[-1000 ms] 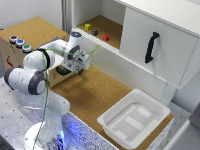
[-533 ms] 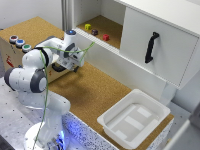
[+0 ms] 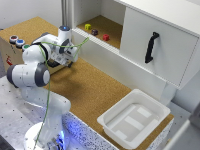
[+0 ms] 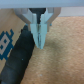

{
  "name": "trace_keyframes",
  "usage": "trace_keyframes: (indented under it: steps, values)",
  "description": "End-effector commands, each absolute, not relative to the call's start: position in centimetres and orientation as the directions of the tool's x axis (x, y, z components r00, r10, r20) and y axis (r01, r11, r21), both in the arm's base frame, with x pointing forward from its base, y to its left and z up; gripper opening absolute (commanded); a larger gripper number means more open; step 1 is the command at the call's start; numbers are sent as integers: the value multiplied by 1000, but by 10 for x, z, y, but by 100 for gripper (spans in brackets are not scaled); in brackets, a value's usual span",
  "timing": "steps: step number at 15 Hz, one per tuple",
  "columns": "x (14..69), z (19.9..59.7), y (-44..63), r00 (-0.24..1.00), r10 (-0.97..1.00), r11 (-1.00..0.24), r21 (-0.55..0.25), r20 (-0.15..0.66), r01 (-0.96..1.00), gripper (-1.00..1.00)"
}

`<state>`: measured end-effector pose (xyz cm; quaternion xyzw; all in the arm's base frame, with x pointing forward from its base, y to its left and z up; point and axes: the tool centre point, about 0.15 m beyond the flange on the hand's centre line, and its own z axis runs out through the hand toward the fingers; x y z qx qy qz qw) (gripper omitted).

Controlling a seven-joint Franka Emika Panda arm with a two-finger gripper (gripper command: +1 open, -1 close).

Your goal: Go close the drawer

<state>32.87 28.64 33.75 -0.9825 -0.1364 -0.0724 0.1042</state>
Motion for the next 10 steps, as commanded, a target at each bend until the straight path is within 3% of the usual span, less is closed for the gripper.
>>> trace_keyframes:
  steps: [1,4,5,10]
  values:
    - [343,348,350,944,299,-937,-147,140,318,-100]
    - [341,380,308,959,210,-973,-53,188,224,-100]
    - [338,390,292,957,204,-978,-2,206,209,100]
    - [332,418,222,970,97,-994,64,224,85,100]
